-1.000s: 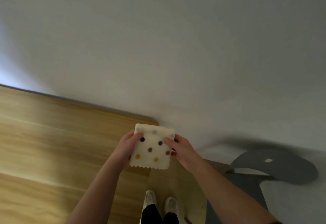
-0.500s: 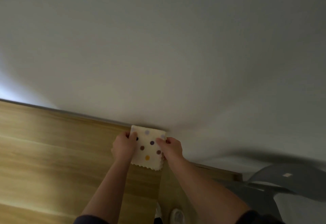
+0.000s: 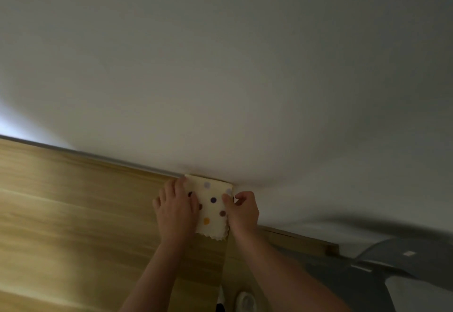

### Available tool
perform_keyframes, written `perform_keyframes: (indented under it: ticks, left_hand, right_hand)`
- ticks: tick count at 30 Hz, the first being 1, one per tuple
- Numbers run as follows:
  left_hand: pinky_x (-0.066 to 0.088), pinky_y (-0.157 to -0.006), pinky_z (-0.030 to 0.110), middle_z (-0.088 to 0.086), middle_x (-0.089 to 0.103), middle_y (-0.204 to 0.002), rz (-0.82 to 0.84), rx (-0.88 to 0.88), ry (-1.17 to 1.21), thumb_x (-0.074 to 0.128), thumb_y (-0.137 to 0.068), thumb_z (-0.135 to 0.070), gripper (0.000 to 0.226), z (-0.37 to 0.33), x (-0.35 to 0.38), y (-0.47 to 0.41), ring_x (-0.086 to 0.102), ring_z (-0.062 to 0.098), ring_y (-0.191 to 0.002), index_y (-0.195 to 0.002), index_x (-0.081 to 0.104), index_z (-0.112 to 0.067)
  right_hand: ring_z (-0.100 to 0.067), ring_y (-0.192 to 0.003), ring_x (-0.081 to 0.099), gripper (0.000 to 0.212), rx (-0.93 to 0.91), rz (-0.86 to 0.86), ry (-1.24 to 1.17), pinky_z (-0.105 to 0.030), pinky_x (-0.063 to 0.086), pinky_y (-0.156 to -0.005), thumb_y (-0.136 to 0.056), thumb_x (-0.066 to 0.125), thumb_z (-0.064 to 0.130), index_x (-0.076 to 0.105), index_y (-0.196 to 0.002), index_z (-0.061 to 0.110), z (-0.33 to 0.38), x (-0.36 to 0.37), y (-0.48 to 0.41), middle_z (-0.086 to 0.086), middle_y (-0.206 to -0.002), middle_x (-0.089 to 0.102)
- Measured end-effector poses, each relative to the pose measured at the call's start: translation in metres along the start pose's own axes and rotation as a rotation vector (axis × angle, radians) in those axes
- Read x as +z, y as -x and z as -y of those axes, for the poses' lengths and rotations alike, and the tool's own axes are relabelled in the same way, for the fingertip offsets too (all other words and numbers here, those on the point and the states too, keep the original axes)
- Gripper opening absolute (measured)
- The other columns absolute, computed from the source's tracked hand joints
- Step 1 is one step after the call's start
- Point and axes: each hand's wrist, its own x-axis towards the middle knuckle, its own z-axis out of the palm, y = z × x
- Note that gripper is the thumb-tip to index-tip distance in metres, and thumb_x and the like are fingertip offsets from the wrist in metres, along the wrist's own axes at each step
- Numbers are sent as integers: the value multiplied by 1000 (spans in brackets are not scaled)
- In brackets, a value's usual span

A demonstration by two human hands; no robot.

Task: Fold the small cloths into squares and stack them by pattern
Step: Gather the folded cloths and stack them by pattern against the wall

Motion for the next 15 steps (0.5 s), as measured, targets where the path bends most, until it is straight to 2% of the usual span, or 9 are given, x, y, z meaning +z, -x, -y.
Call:
perform_keyframes:
  ticks: [3, 4, 6, 9, 12, 15]
  left_hand:
    - [40, -100, 48, 12, 47, -142, 37, 221, -31, 36, -90, -34, 54, 1, 6, 16, 44, 28, -131, -138, 44, -11]
    - [34, -107, 50, 11, 40, -149, 81, 248, -48, 33, -92, -35, 56, 2, 9, 19, 35, 25, -139, -143, 39, -13]
    - [22, -114, 53, 7, 24, -157, 144, 261, -83, 29, -95, -38, 59, 5, 18, 22, 16, 20, -147, -149, 29, -17]
    - [13, -116, 55, 5, 15, -159, 191, 257, -124, 25, -96, -39, 60, 8, 26, 23, 6, 18, -149, -152, 23, -18]
    - [14, -115, 58, 5, 17, -159, 213, 246, -163, 24, -96, -39, 60, 7, 29, 21, 5, 18, -149, -152, 23, -18]
    - [13, -113, 61, 5, 20, -159, 211, 242, -192, 24, -96, -40, 60, 5, 26, 20, 9, 19, -148, -151, 26, -18]
  right_hand:
    - [-12, -66, 62, 22, -52, 54, 1, -21, 46, -56, -87, 69, 29, 50, -82, 20, -4, 2, 1, 4, -77, 58]
    - [-8, -64, 64, 21, -54, 77, -1, -20, 47, -56, -87, 69, 27, 50, -82, 20, -4, 3, 1, 5, -77, 59]
    - [7, -53, 58, 19, -60, 95, 16, -10, 41, -50, -89, 68, 23, 52, -83, 15, -5, 2, 1, 7, -73, 57]
    - [19, -50, 50, 17, -59, 125, 37, -5, 37, -47, -90, 66, 21, 52, -86, 12, -7, 0, -3, 9, -72, 53]
    - [10, -49, 53, 18, -61, 129, 52, -6, 35, -43, -90, 66, 24, 53, -87, 13, -4, -2, -6, 10, -73, 53]
    - [1, -61, 50, 18, -78, 125, 58, -8, 35, -47, -87, 68, 27, 54, -85, 16, -3, -6, -5, 10, -75, 54]
